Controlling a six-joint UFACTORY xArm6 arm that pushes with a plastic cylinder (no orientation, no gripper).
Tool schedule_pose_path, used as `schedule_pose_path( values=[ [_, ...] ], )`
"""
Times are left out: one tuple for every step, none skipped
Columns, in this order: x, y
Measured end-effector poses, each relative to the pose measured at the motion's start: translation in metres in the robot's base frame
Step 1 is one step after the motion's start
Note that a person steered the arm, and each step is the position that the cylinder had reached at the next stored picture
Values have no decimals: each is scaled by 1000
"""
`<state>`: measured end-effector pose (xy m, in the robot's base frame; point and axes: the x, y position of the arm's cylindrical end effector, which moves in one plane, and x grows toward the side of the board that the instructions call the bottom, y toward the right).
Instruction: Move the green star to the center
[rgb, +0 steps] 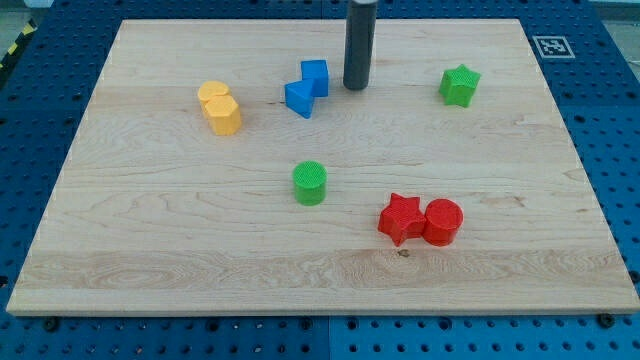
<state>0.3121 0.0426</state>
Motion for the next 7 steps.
schedule_pose_path(
  values=[
    [-32, 33],
    [-36, 108],
    [-16, 123],
    [-12, 122],
    [-4, 144],
    [8, 187],
    [22, 187]
  ],
)
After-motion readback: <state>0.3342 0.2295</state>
